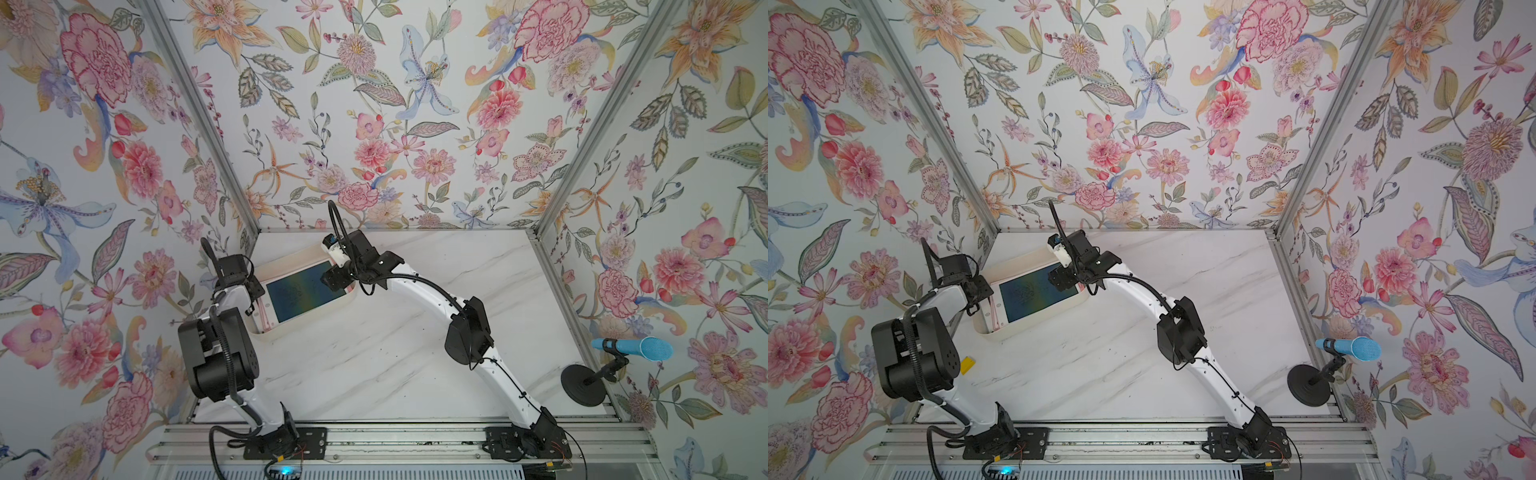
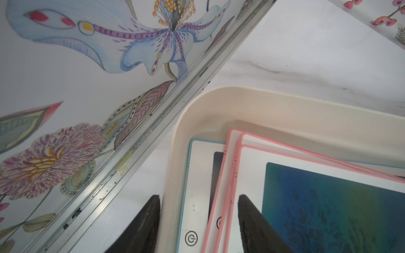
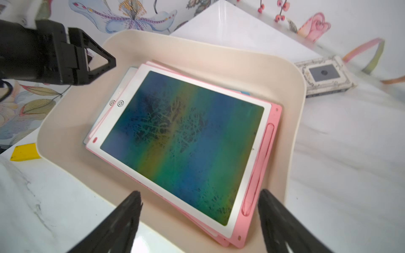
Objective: Take out the writing tablet from the storage box
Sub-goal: Adjust the storage box at the center of the board.
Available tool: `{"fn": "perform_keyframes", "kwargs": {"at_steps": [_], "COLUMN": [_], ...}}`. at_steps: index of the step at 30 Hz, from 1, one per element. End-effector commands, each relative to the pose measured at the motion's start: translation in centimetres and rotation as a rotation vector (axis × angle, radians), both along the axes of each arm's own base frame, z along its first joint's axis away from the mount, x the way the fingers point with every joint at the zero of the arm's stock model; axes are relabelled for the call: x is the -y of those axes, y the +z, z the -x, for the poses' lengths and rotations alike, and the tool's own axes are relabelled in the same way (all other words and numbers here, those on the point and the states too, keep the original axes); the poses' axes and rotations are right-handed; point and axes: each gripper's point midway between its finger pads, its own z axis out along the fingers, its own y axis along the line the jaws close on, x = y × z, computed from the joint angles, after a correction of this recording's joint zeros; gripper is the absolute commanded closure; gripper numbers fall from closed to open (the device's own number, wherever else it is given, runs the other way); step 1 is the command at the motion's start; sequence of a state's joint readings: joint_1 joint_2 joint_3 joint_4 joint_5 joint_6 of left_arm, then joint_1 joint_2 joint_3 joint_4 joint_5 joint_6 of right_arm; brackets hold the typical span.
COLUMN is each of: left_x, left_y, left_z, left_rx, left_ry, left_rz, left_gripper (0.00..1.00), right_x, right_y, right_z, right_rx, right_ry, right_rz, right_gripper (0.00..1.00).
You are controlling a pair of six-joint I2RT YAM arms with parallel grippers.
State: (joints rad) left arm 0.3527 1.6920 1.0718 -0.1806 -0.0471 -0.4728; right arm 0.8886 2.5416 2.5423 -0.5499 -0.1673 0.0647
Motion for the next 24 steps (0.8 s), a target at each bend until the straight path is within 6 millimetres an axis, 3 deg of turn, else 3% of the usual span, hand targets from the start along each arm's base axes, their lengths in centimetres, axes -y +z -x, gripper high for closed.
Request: {"fn": "perform_keyframes", "kwargs": {"at_steps": [1,6,16,24], "left_x": [3.3,3.5,4.0,5.4], "left_y": [1.6,1.1,0.1,-1.3], "left_z": [-0.8,-0.1,0.3,0.0], "left_rx": [0.075,0.055,0.050,0.037], "left_ry": [-0.081,-0.084,-0.096,-0.114], "left_rz": [0.068,0.059,0.080,0.153], "left_gripper": [0.41,0.40,0.40,0.41], "right_x": [-0.1,-0.3,0.4,0.5], "right_y": [-1.4,-2.0,-5.9,-5.1], "right_z": [-0.2,-0.6,-1.4,-1.8], "right_rx": [-0.026,-0.022,-0.067,-0.047], "right_ry": [-0.002,-0.005,-0.024,-0.026], "right_rz": [0.016,0.017,0.074,0.064], "right_gripper": [0.20,0.23,0.24,0.25]}}
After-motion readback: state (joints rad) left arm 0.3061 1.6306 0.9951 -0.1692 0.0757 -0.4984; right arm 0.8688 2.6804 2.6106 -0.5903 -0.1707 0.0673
